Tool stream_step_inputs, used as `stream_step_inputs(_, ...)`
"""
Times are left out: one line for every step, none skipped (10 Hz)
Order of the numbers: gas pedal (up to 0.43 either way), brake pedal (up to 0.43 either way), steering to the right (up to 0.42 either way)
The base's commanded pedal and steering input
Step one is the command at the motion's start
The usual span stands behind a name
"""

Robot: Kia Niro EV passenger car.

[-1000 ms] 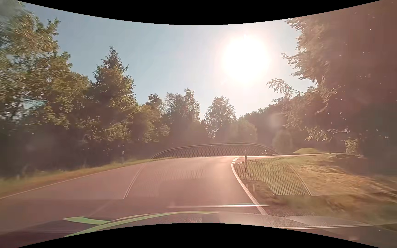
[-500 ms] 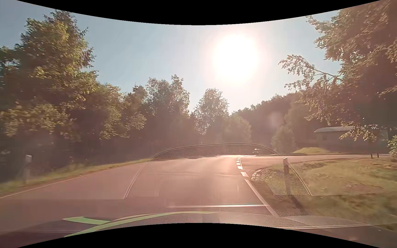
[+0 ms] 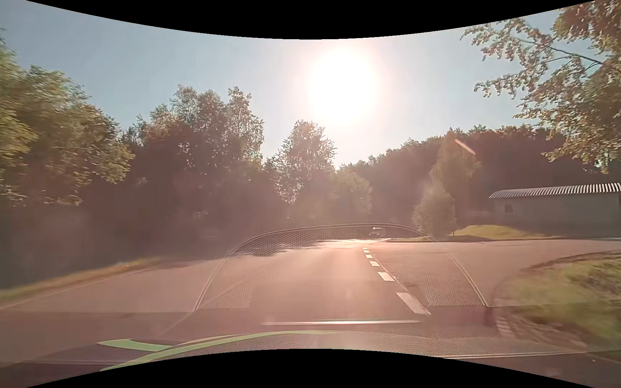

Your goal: Follow the waypoints while adhering to traffic rules and regulations

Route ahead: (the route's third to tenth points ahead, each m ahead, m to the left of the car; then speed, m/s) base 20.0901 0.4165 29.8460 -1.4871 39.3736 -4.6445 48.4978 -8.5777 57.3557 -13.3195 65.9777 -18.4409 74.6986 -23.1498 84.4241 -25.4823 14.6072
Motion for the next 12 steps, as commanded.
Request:
stream_step_inputs(0.000, 0.152, 0.045)
stream_step_inputs(0.000, 0.140, 0.044)
stream_step_inputs(0.000, 0.128, 0.044)
stream_step_inputs(0.000, 0.110, 0.042)
stream_step_inputs(0.000, 0.091, 0.042)
stream_step_inputs(0.000, 0.073, 0.041)
stream_step_inputs(0.000, 0.055, 0.041)
stream_step_inputs(0.000, 0.030, 0.041)
stream_step_inputs(0.000, 0.024, 0.041)
stream_step_inputs(0.000, 0.018, 0.041)
stream_step_inputs(0.000, 0.012, 0.041)
stream_step_inputs(0.000, 0.012, 0.041)
